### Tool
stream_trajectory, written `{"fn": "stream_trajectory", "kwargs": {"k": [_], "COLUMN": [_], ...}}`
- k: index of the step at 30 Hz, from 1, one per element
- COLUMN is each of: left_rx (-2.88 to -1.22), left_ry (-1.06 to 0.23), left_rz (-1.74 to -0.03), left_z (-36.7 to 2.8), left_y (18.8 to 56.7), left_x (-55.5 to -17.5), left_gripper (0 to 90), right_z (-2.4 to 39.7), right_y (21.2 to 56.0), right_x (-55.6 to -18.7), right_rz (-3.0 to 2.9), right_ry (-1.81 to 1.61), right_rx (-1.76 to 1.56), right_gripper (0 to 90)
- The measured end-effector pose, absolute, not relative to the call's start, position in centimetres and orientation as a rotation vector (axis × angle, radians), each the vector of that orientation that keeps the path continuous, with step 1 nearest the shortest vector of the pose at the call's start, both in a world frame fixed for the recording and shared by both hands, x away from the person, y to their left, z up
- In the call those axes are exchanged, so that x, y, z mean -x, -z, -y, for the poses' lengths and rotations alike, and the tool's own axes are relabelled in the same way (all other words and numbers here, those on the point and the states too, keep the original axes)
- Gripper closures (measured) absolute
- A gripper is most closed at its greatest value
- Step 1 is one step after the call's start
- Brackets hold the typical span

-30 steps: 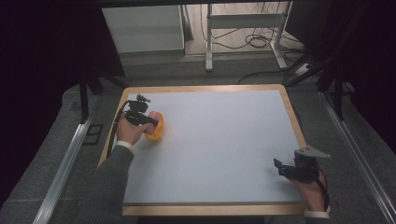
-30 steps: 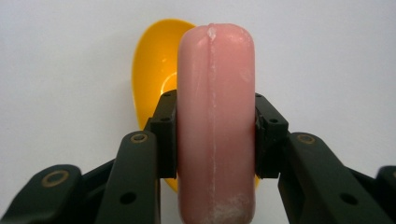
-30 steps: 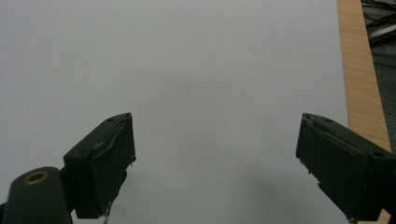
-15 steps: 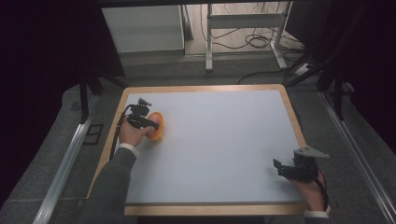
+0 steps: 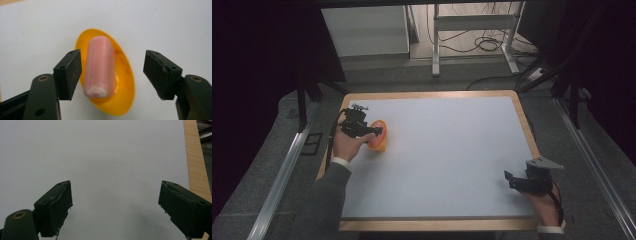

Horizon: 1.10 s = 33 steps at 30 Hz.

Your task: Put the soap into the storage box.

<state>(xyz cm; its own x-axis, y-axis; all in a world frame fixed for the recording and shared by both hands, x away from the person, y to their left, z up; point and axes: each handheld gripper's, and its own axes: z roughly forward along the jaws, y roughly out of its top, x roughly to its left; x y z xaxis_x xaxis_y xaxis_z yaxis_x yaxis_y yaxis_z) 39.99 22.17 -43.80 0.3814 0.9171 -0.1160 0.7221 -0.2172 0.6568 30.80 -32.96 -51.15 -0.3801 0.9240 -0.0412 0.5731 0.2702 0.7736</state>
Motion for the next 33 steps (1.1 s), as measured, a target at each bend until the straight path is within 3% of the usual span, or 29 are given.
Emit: {"fn": "stream_trajectory", "kwargs": {"k": [9, 13, 28, 33], "left_rx": [-2.093, -2.101, -2.033, -2.061], "left_ry": [-0.314, -0.344, -0.232, -0.247], "left_rz": [-1.116, -1.052, -1.056, -1.076], "left_z": [-19.2, -18.2, -19.6, -19.8], "left_y": [43.8, 45.0, 51.1, 51.9], "left_x": [-35.3, -33.3, -28.9, -28.4], "left_gripper": [31.5, 31.2, 32.7, 32.1], "right_z": [32.8, 32.8, 32.7, 32.4], "right_y": [51.2, 51.1, 51.1, 51.1], "right_x": [-30.8, -30.7, -30.7, -30.7], "right_rz": [-2.059, -2.055, -2.055, -2.061], "right_ry": [-0.935, -0.942, -0.938, -0.938], "right_rx": [-1.338, -1.339, -1.336, -1.323], "right_gripper": [11.3, 11.3, 11.3, 11.3]}}
